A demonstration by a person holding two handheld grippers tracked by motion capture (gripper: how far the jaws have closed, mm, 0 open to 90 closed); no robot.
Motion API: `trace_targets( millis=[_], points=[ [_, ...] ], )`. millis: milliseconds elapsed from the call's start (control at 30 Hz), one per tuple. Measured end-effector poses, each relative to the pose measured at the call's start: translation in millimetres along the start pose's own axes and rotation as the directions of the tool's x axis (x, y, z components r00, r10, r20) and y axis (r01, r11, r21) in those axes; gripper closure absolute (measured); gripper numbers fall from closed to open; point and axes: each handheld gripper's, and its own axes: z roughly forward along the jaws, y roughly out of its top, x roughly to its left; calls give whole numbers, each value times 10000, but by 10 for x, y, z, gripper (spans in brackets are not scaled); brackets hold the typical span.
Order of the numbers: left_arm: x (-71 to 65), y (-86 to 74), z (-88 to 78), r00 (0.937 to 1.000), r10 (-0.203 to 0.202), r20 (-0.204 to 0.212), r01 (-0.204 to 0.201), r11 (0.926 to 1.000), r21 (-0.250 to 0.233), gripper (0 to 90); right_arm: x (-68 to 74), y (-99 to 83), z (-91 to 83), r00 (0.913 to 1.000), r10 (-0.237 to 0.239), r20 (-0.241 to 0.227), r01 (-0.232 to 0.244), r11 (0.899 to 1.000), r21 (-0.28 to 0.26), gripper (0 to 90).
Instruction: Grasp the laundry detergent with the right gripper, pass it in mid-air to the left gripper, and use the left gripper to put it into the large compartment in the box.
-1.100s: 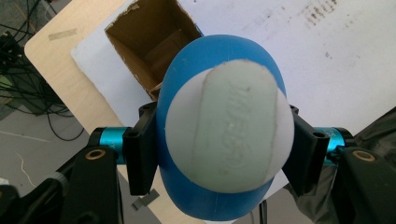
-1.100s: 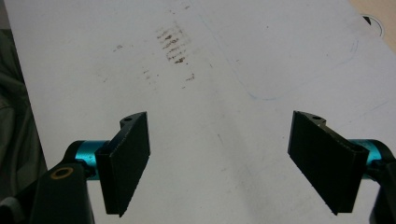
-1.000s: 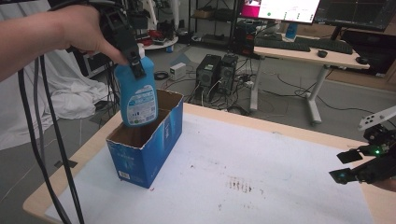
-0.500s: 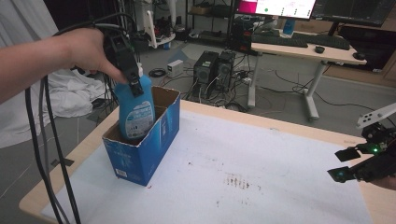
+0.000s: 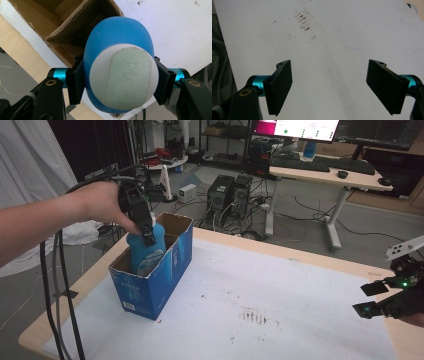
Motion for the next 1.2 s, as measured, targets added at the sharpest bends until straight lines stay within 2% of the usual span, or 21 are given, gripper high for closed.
trace_targets(
  millis=[167,600,1200],
  points=[
    [-7,-35,136,9999,119,9,-119,9999,57,380,-1,-13,3,10000,54,-4,-54,10000,-4,207],
    [-20,-104,345,9996,265,-33,-265,9996,-65,380,8,-22,24,10000,89,0,-89,9999,91,207],
    [-28,-127,492,9988,487,-16,-487,9988,13,378,3,-35,29,9997,232,-39,-232,9997,31,207]
  ],
)
